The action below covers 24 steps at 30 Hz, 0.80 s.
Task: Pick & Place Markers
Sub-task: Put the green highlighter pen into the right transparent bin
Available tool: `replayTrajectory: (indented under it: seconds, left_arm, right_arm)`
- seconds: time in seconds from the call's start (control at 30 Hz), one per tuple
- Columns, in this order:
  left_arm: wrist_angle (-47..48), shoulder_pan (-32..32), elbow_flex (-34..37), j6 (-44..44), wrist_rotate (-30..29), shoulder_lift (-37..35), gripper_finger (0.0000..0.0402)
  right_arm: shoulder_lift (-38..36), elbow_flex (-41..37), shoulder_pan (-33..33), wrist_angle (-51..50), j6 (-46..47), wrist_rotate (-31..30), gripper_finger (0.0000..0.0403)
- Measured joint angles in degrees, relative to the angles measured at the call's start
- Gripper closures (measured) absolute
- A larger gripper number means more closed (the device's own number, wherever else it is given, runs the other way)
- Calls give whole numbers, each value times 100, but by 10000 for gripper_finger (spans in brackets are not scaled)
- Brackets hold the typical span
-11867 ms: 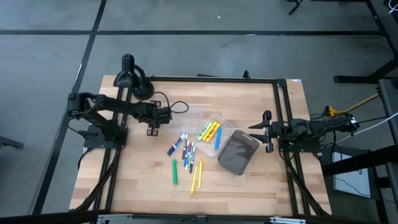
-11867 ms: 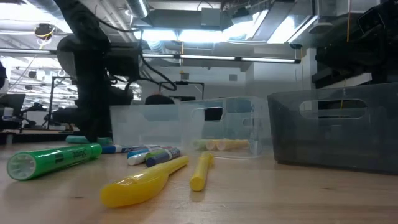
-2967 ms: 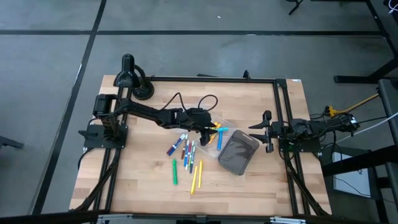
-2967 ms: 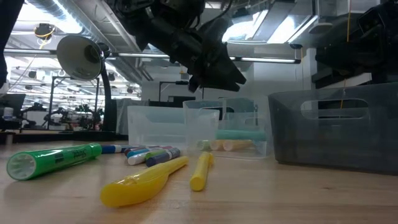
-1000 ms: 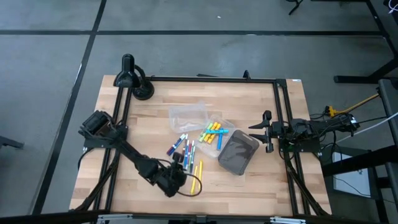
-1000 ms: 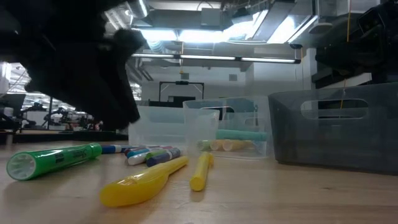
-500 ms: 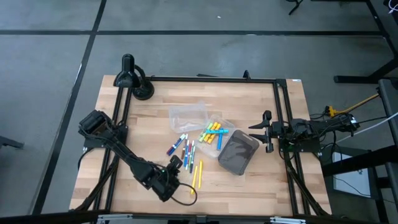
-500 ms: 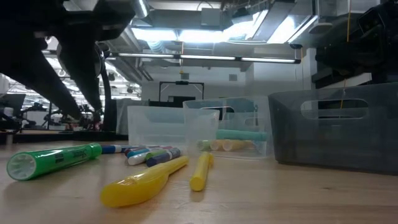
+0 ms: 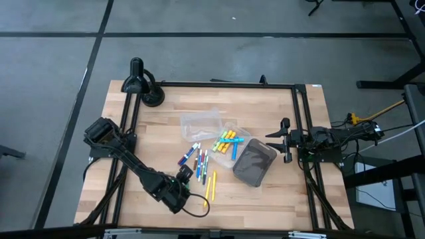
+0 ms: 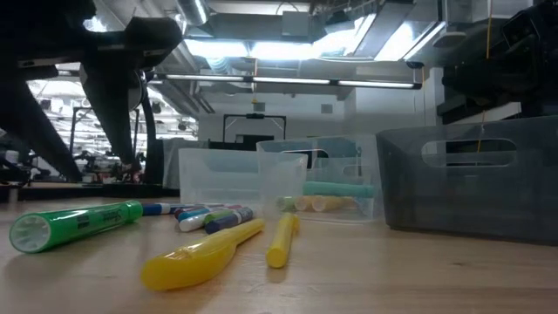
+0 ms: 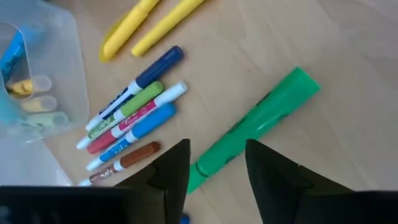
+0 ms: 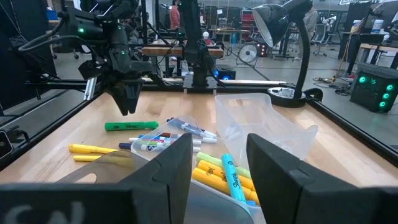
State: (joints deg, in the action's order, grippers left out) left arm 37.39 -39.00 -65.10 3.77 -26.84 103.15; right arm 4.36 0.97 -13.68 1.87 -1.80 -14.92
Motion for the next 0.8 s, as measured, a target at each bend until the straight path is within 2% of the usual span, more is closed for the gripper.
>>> replayTrajectory:
  seconds: [0.27,0.5,0.7,0.8]
  left_arm:
    - [55,0,200,-2,347,134,231]
    - [-53,-133,243,685,-267,236,230]
    - [-230,-141,243,788,-262,236,230]
    - [-389,-78,240,1167,-254,236,230]
  right_arm:
    - [0,0,-1,0,0,0,251]
    - [0,1,0,0,0,0,251]
    - [0,0,0,0,0,0,251]
    - [0,0,-1,0,0,0,251]
